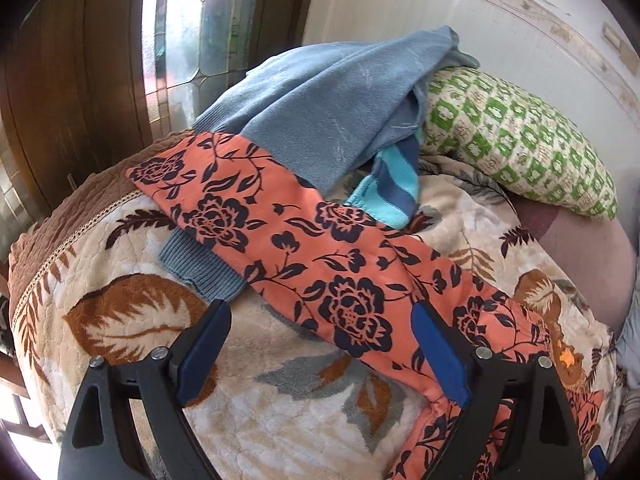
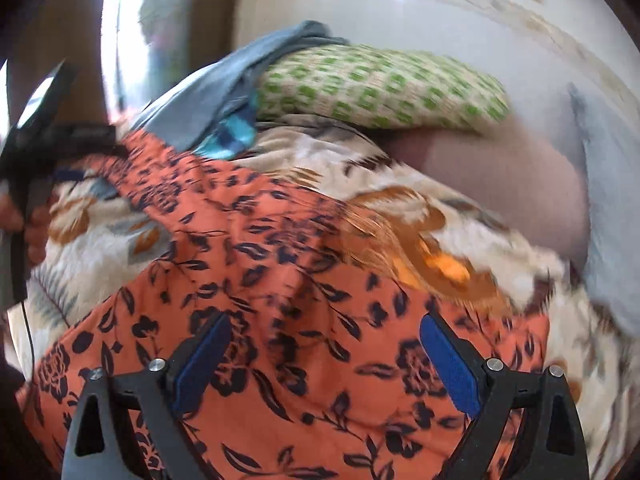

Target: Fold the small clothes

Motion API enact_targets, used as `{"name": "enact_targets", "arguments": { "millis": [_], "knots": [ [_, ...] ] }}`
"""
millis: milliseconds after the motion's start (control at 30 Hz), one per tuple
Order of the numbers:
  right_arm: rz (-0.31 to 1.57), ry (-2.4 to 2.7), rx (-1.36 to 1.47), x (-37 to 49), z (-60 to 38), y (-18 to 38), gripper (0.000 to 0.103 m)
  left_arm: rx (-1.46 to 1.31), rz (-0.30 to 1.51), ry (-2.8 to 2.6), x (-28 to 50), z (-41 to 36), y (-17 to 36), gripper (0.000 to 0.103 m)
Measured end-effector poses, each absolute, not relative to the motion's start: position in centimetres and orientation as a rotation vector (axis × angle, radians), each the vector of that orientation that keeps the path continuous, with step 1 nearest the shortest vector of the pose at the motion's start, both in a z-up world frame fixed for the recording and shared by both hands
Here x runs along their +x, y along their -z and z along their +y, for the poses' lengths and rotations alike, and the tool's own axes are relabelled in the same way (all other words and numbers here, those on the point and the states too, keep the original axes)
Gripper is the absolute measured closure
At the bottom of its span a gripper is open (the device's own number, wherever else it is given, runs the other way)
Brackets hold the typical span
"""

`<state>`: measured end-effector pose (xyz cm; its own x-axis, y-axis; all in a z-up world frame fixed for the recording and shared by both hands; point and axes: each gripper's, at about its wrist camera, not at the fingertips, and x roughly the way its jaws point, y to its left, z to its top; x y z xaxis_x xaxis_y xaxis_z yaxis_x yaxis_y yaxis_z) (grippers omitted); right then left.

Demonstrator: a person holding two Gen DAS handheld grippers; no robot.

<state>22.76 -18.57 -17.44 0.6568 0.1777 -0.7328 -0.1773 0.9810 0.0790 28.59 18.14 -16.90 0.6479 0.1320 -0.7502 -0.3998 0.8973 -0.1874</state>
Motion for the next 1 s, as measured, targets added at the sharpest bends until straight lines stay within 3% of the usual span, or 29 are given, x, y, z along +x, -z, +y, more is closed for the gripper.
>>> {"name": "enact_targets", "arguments": {
  "millis": [100,167,367,567,600,633,667,800,867,933,1000],
  "knots": [
    [0.859,-0.071,0.454,21.9,-28.7,19.4,0.019,-0.273,0.809,-0.263,28.8,15.5,16.8,0.011],
    [0.804,0.025,0.595,20.5,-33.1,20.0,0.020,-0.232,0.802,-0.235,29.0,13.9,16.8,0.011],
    [0.799,0.269,0.474,23.4,-37.2,18.9,0.020,-0.114,0.798,-0.195,29.3,9.9,17.3,0.011],
    [1.012,0.305,0.308,30.0,-36.5,22.7,0.020,-0.085,0.808,-0.197,29.9,9.0,17.9,0.011],
    [1.012,0.295,0.293,30.2,-36.3,23.4,0.030,-0.085,0.811,-0.199,30.0,9.0,18.0,0.011],
    [1.016,0.283,0.282,30.5,-36.3,23.8,0.056,-0.081,0.812,-0.205,30.0,9.0,18.0,0.011],
    [1.038,0.286,0.301,30.6,-36.5,24.2,0.090,-0.077,0.813,-0.212,30.0,9.1,18.1,0.011],
    [1.029,0.314,0.331,30.1,-38.1,25.4,0.091,-0.097,0.820,-0.245,30.3,10.0,18.1,0.011],
    [1.031,0.316,0.366,30.0,-38.6,25.3,0.088,-0.117,0.834,-0.265,30.4,10.8,18.2,0.011],
    [1.046,0.350,0.361,30.0,-38.5,24.2,0.078,-0.138,0.851,-0.291,30.4,11.9,18.3,0.011],
    [1.002,0.409,0.362,29.4,-38.3,21.7,0.078,-0.177,0.860,-0.322,30.2,13.3,18.3,0.011]
  ]
}}
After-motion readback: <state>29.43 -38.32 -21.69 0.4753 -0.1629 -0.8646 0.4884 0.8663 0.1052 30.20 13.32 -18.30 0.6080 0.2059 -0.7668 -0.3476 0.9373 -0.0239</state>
